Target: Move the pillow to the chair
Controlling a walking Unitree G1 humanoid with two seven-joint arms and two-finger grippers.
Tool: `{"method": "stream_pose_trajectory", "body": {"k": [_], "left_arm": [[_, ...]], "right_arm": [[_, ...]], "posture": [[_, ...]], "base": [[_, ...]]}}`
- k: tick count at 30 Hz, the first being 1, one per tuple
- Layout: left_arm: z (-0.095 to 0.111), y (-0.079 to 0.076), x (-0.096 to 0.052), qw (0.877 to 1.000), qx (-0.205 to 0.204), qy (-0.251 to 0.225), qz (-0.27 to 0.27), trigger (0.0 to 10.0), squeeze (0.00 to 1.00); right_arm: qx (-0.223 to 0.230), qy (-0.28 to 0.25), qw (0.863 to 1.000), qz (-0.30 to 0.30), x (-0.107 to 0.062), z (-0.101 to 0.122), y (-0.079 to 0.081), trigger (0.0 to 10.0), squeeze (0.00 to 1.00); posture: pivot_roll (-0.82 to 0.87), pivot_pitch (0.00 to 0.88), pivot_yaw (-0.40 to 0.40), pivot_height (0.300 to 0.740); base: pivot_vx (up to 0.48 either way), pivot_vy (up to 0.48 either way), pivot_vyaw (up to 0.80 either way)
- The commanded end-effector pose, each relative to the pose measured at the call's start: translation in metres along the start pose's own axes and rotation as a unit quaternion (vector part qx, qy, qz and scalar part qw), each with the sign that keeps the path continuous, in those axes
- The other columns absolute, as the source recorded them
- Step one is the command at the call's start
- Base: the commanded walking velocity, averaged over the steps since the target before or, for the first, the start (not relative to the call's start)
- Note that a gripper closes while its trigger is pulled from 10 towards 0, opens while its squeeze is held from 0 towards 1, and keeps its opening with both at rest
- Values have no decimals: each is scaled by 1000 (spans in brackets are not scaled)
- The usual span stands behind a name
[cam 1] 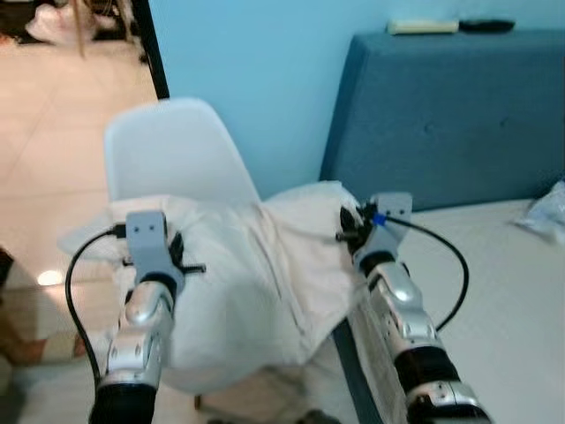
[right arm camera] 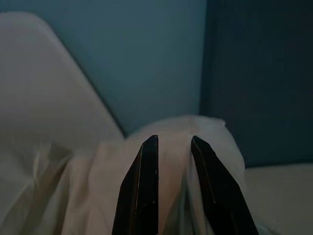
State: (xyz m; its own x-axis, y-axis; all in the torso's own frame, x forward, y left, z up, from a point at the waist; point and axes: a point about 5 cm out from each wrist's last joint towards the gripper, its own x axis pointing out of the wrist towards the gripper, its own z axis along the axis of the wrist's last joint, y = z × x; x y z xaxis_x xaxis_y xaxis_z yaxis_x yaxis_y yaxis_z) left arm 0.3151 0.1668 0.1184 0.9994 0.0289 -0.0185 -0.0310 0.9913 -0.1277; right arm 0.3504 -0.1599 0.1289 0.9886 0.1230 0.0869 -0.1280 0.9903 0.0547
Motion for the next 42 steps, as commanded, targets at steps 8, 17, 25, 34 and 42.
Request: {"method": "stream_pose_trajectory", "body": {"k": [8,17,25,34,42], "left_arm": [[6,1,-2,1000,2,-24,8,10000,0],[4,2,4,999,33,-13,15,10000,0],[3,2,11,999,44,3,23,10000,0],[2,-1,12,999,47,5,17,10000,0],[1,0,11,999,49,6,21,10000,0]], "right_arm": [[0,0,999,45,5,3,14,10000,0],[0,35,997,66,10,-5,21,10000,0],[4,38,997,61,16,-3,21,10000,0],[4,43,997,68,15,-6,24,10000,0],[4,45,996,72,15,-7,24,10000,0]], "posture": [[27,152,-72,740],[30,156,-68,740],[33,156,-64,740],[33,155,-57,740],[32,157,-58,740]], "base": [[0,0,0],[0,0,0],[0,0,0],[0,0,0],[0,0,0]]}}
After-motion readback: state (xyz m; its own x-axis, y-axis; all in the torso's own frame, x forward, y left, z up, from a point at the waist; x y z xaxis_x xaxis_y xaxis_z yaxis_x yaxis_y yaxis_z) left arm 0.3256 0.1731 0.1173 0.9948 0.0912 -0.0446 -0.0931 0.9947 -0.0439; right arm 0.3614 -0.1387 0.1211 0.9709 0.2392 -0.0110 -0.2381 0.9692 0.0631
